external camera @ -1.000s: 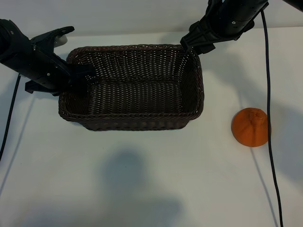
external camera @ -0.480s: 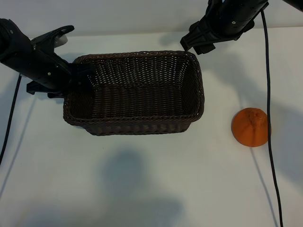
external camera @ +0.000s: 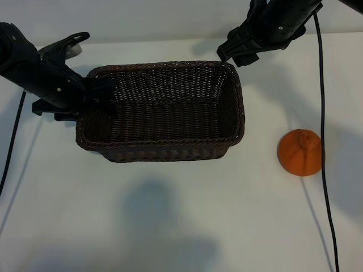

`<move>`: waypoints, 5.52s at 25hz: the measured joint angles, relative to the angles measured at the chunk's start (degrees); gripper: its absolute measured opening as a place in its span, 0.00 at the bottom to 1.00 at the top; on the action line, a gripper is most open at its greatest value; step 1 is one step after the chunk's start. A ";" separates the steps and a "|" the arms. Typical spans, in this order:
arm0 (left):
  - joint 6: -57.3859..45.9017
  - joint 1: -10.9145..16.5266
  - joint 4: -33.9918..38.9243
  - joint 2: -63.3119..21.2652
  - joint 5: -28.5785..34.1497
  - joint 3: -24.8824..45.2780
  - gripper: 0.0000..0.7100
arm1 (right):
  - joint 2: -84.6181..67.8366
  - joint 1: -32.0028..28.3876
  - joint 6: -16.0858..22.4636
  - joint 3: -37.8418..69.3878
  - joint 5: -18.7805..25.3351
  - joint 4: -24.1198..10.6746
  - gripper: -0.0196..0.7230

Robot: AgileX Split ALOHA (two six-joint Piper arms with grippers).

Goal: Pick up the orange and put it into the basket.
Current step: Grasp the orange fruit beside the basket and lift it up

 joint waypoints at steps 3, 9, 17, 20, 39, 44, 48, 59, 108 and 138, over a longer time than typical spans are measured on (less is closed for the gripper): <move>-1.36 0.00 1.83 -0.86 0.39 0.00 0.84 | 0.00 0.00 0.00 0.00 0.08 0.00 0.83; -5.54 0.00 8.35 -5.22 3.46 0.00 0.83 | 0.00 0.00 0.00 0.00 0.51 0.00 0.83; -8.32 0.00 13.51 -14.94 5.47 0.00 0.83 | 0.00 0.00 0.00 0.00 0.96 0.07 0.83; -8.70 0.00 13.51 -18.46 5.61 0.00 0.83 | 0.00 0.00 0.00 0.00 1.08 0.18 0.83; -1.48 0.00 4.92 -22.33 5.82 0.00 0.83 | 0.00 0.00 -0.49 0.00 4.43 -0.40 0.80; -1.41 0.00 4.92 -22.33 5.24 0.00 0.83 | 0.00 0.00 0.96 0.00 6.97 -3.90 0.80; -1.41 0.00 4.97 -22.33 4.90 0.00 0.80 | 0.00 0.00 3.43 0.00 10.53 -9.09 0.80; -1.34 0.00 5.30 -22.33 4.50 0.00 0.77 | -4.99 -0.20 8.02 0.00 13.59 -13.23 0.79; -0.78 0.00 6.66 -22.33 4.55 0.00 0.77 | -6.40 -6.87 16.69 34.28 -13.90 -2.42 0.74; -0.92 0.00 6.66 -22.33 5.41 0.00 0.77 | -6.28 -6.87 16.59 34.28 -13.67 -1.82 0.71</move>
